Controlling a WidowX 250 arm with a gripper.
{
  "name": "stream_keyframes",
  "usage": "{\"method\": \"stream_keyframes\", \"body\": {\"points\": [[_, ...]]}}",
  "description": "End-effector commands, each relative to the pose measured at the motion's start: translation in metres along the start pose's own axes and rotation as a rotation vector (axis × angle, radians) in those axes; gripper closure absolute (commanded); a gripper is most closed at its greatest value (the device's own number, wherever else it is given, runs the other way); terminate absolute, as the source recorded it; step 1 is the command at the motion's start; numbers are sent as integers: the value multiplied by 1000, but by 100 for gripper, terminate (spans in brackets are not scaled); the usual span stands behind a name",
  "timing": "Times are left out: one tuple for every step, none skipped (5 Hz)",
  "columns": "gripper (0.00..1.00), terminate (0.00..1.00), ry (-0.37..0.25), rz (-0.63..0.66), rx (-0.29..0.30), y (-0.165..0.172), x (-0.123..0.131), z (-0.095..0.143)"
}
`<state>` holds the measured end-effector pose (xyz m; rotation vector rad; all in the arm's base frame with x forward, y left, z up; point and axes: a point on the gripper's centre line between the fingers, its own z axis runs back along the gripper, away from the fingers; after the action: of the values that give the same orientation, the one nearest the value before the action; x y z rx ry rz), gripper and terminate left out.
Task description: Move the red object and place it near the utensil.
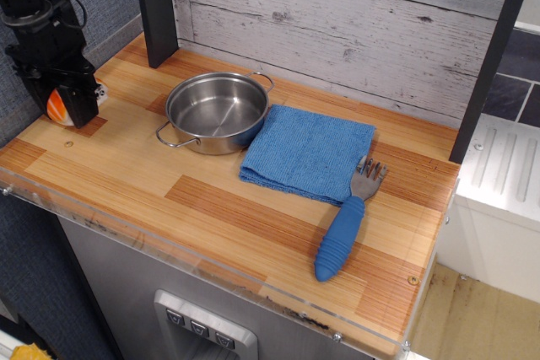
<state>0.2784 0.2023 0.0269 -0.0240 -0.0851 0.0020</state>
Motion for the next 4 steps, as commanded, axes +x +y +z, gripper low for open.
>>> {"method": "stream_keyframes", "body": {"points": [[0,0,-13,-101,-7,-24,15,23],[0,0,-31,-187,18,-50,26,71],[0,0,-83,-165,57,-76,29,109],[0,0,-68,-125,45,-97,31,110]]}}
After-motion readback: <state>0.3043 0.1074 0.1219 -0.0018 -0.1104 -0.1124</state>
